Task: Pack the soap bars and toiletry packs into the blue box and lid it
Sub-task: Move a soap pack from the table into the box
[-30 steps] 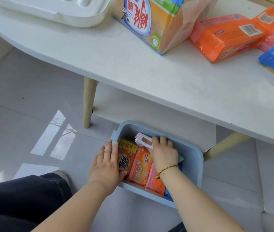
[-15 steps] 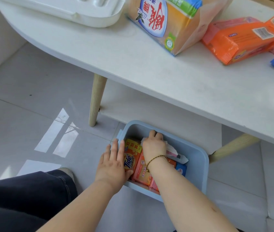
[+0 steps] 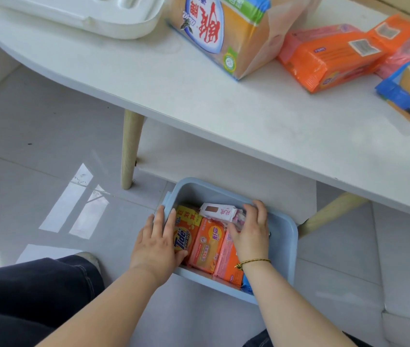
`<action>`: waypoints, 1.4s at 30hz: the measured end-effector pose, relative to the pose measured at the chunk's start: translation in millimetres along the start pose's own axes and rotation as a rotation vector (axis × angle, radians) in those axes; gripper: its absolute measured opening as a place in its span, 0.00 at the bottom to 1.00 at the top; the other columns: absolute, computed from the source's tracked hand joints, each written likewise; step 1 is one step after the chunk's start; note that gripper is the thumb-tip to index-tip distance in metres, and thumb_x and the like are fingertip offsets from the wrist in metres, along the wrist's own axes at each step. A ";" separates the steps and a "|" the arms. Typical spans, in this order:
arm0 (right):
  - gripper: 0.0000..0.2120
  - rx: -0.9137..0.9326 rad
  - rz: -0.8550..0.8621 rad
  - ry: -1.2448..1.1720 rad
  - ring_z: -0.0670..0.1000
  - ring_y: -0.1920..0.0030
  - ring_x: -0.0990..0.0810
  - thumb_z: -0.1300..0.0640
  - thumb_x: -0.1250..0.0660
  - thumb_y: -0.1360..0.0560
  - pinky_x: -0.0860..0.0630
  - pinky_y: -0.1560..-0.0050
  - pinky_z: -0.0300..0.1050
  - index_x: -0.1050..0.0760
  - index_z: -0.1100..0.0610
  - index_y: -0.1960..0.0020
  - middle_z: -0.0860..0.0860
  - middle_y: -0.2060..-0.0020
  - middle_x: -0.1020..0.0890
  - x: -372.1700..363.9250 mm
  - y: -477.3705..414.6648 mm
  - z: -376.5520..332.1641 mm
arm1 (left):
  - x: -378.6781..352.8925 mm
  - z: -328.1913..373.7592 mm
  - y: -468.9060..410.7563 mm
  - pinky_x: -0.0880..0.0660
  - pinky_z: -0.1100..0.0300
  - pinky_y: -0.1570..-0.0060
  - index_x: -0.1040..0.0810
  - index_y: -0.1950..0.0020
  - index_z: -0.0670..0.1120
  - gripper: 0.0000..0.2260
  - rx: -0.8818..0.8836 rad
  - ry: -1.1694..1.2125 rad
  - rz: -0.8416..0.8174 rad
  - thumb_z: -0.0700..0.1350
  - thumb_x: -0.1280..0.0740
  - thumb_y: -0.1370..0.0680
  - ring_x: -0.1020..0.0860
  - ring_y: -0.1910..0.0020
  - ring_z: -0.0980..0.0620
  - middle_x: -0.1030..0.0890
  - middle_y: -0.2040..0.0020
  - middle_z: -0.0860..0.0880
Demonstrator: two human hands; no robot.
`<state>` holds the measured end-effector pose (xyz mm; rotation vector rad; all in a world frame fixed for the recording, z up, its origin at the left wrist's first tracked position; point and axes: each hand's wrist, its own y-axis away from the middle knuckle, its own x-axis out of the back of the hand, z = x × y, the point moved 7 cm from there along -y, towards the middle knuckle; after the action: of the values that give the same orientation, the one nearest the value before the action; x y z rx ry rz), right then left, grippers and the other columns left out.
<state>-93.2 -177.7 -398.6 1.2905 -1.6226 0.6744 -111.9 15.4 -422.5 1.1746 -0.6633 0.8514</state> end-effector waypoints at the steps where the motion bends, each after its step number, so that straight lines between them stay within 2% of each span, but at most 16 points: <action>1: 0.22 -0.023 0.018 -0.017 0.60 0.35 0.31 0.58 0.30 0.29 0.32 0.35 0.51 0.28 0.64 0.38 0.61 0.34 0.31 0.2 0.3 0.3 | 0.2 -0.1 0.0 0.54 0.52 0.26 0.66 0.27 0.47 0.37 0.002 -0.001 -0.001 0.60 0.45 0.23 0.58 0.25 0.44 0.63 0.24 0.44; 5: 0.27 -0.092 -0.133 0.183 0.55 0.34 0.35 0.50 0.35 0.26 0.37 0.35 0.47 0.37 0.54 0.30 0.52 0.32 0.32 -21.3 2.2 9.5 | -0.5 0.3 -0.1 0.54 0.52 0.26 0.67 0.27 0.47 0.38 0.013 -0.008 0.000 0.60 0.44 0.23 0.58 0.25 0.44 0.64 0.24 0.44; 8: 0.20 -0.053 -0.079 0.272 0.54 0.37 0.32 0.50 0.39 0.24 0.39 0.41 0.47 0.32 0.54 0.34 0.51 0.37 0.25 -17.7 -5.0 6.3 | -1.5 0.4 -1.0 0.54 0.52 0.26 0.67 0.27 0.48 0.38 0.022 -0.004 0.005 0.60 0.45 0.23 0.58 0.25 0.44 0.64 0.24 0.44; 10: 0.17 0.014 -0.074 0.303 0.54 0.39 0.30 0.49 0.39 0.24 0.39 0.43 0.47 0.29 0.56 0.38 0.52 0.41 0.23 -14.8 -9.6 2.8 | -2.1 -0.3 -1.2 0.54 0.52 0.26 0.68 0.27 0.48 0.38 0.026 -0.006 0.011 0.60 0.45 0.23 0.58 0.25 0.44 0.63 0.24 0.44; 13: 0.17 0.126 -0.141 0.255 0.55 0.40 0.26 0.53 0.37 0.25 0.33 0.42 0.47 0.29 0.60 0.39 0.56 0.40 0.23 -18.5 -2.3 -3.6 | -3.5 -0.9 -1.4 0.54 0.51 0.26 0.68 0.27 0.49 0.38 0.031 -0.010 0.015 0.61 0.45 0.23 0.58 0.25 0.44 0.64 0.24 0.44; 17: 0.14 0.206 -0.148 0.276 0.58 0.50 0.20 0.56 0.37 0.24 0.27 0.54 0.46 0.28 0.63 0.43 0.59 0.50 0.20 -10.8 -3.5 -19.4 | -3.7 -1.1 -1.3 0.54 0.52 0.26 0.68 0.27 0.49 0.38 0.027 -0.006 0.019 0.61 0.45 0.23 0.58 0.25 0.44 0.63 0.24 0.44; 21: 0.14 0.239 -0.280 0.484 0.56 0.44 0.24 0.59 0.43 0.22 0.29 0.48 0.46 0.34 0.62 0.37 0.58 0.43 0.23 -12.9 -13.5 -31.3 | -3.4 -1.3 -1.2 0.54 0.52 0.26 0.68 0.27 0.48 0.38 0.019 -0.004 0.026 0.61 0.46 0.23 0.58 0.25 0.44 0.63 0.24 0.44; 27: 0.18 0.290 -0.364 0.658 0.61 0.41 0.27 0.66 0.43 0.24 0.28 0.46 0.52 0.38 0.66 0.35 0.63 0.40 0.26 -23.0 -16.2 -49.5 | -3.9 -1.2 -1.4 0.54 0.52 0.26 0.67 0.27 0.48 0.37 0.018 0.002 0.029 0.60 0.45 0.23 0.57 0.25 0.44 0.63 0.24 0.44; 32: 0.16 0.321 -0.379 0.712 0.60 0.42 0.26 0.66 0.44 0.24 0.27 0.50 0.50 0.36 0.66 0.36 0.62 0.43 0.24 -23.1 -18.4 -57.8 | -3.2 -1.2 -1.1 0.54 0.52 0.26 0.67 0.27 0.48 0.37 0.015 -0.001 0.031 0.60 0.46 0.23 0.57 0.25 0.44 0.63 0.24 0.44; 36: 0.13 0.368 -0.367 0.779 0.61 0.45 0.24 0.70 0.46 0.24 0.29 0.62 0.46 0.32 0.67 0.40 0.62 0.45 0.22 -39.6 -22.0 -73.3 | -2.2 -0.7 -0.5 0.54 0.52 0.26 0.67 0.27 0.47 0.38 0.015 -0.013 0.027 0.61 0.46 0.23 0.57 0.25 0.44 0.63 0.24 0.43; 37: 0.14 0.383 -0.381 0.785 0.61 0.45 0.24 0.70 0.46 0.24 0.28 0.61 0.47 0.32 0.67 0.40 0.62 0.45 0.22 -46.7 -19.9 -76.4 | -2.4 -0.4 -0.2 0.55 0.52 0.26 0.67 0.27 0.47 0.37 0.015 -0.016 0.026 0.61 0.46 0.23 0.57 0.25 0.44 0.63 0.24 0.43; 39: 0.15 0.382 -0.398 0.757 0.62 0.43 0.26 0.70 0.46 0.23 0.25 0.52 0.51 0.34 0.68 0.38 0.64 0.43 0.25 -59.8 -16.7 -78.1 | -3.0 -0.2 -0.6 0.55 0.52 0.26 0.67 0.27 0.47 0.37 0.015 -0.018 0.027 0.61 0.46 0.23 0.58 0.25 0.44 0.64 0.24 0.43; 42: 0.17 0.324 -0.380 0.649 0.63 0.39 0.29 0.69 0.49 0.22 0.28 0.43 0.53 0.37 0.69 0.35 0.66 0.39 0.28 -63.0 -19.5 -70.0 | -3.3 -1.3 -1.5 0.55 0.52 0.26 0.67 0.27 0.47 0.37 0.015 -0.008 0.024 0.60 0.46 0.23 0.58 0.25 0.44 0.64 0.24 0.44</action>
<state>-50.8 -96.5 -428.0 1.3663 -0.7403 1.0097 -112.4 15.7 -426.3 1.1867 -0.6797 0.8736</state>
